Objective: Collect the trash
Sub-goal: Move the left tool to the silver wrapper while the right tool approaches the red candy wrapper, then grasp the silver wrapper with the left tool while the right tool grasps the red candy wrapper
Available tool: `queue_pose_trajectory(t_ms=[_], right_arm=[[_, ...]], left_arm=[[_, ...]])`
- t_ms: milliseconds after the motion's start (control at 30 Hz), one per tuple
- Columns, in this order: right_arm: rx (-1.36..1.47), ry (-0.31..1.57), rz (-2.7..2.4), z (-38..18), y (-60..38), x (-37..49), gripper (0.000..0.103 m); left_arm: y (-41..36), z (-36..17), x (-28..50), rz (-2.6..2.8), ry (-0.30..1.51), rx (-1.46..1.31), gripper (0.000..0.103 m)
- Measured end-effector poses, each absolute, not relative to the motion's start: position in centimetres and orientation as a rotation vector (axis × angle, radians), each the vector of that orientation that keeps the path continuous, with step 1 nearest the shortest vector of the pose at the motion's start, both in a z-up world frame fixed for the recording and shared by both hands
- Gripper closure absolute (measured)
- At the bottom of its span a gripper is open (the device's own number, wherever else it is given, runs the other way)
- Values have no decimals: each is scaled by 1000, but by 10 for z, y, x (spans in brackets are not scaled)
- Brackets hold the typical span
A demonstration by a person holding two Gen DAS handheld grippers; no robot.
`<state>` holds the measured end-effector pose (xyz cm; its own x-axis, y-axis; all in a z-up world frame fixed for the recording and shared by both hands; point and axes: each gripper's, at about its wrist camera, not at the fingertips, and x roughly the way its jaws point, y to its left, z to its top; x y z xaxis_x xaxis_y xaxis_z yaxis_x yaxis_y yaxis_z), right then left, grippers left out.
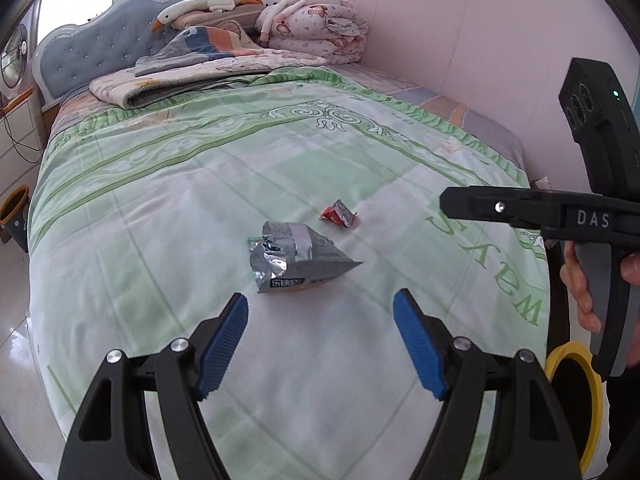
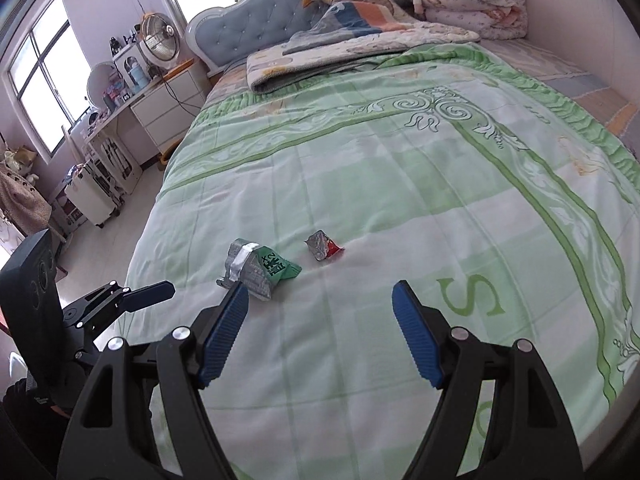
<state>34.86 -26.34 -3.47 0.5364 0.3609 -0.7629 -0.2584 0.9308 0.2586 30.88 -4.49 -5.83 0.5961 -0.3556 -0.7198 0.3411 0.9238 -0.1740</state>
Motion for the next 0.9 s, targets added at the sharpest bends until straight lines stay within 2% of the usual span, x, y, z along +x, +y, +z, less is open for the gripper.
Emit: queue_pose_trajectory(t_ms=[200,500,600,733,833,900], right_arm=[[156,1043,390,-68,-245,398,32],[119,1095,377,-92,-221,440,33],[116,1112,367,-101,-220,449,40],[118,1127,359,-112,-220,455,40],[113,1119,357,-113,-219,455,41],[90,1115,354,-113,-218,453,45]], left_arm=[[-49,-70,340,-395,858,-28,31],[-51,-88,371,-395,889,-65,31],[-49,-96,376,-399,905,-94,31],[-47,-102,379,-418,914,-132,31],[-47,-103,380,-429,910,-139,35],[-47,-104,379,-443,910,-147,44]])
